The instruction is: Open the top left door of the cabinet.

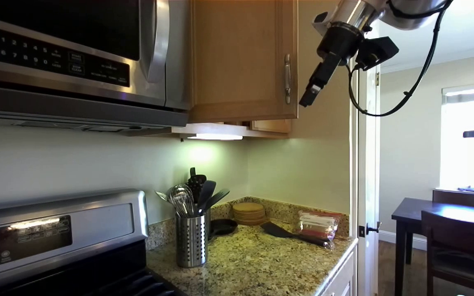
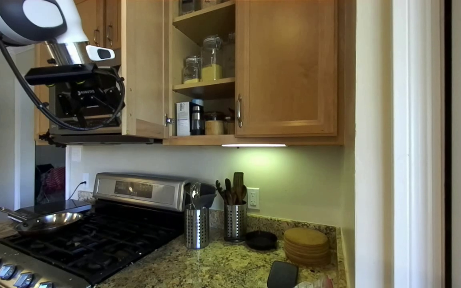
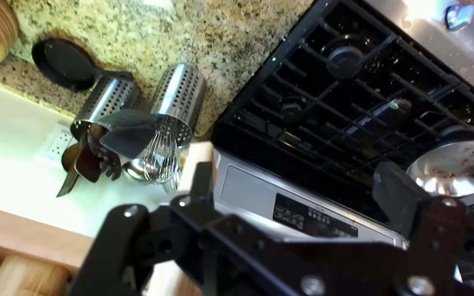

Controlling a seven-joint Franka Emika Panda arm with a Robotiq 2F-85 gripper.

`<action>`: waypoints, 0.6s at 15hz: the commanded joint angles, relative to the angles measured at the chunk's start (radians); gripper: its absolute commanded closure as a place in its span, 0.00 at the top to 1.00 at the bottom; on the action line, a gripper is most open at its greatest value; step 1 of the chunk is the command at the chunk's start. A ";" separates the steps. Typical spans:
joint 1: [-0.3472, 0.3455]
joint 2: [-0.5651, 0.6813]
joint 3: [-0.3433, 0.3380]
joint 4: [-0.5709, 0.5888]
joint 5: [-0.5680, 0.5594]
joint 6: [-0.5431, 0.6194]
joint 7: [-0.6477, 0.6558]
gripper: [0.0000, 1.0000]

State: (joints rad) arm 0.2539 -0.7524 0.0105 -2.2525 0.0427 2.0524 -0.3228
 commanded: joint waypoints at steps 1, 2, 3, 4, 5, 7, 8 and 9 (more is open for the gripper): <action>-0.049 -0.008 -0.014 -0.007 -0.008 -0.086 0.026 1.00; -0.066 -0.002 -0.015 -0.008 -0.015 -0.103 0.034 1.00; -0.083 0.009 -0.018 -0.010 -0.020 -0.118 0.041 1.00; -0.100 0.016 -0.018 -0.012 -0.028 -0.124 0.047 1.00; -0.123 0.032 -0.019 -0.016 -0.042 -0.119 0.055 1.00; -0.158 0.067 -0.020 -0.014 -0.061 -0.103 0.074 1.00; -0.175 0.085 -0.017 -0.013 -0.074 -0.093 0.085 1.00; -0.182 0.109 -0.023 -0.004 -0.074 -0.079 0.085 1.00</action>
State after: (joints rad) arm 0.1017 -0.6971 -0.0084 -2.2676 -0.0011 1.9483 -0.2779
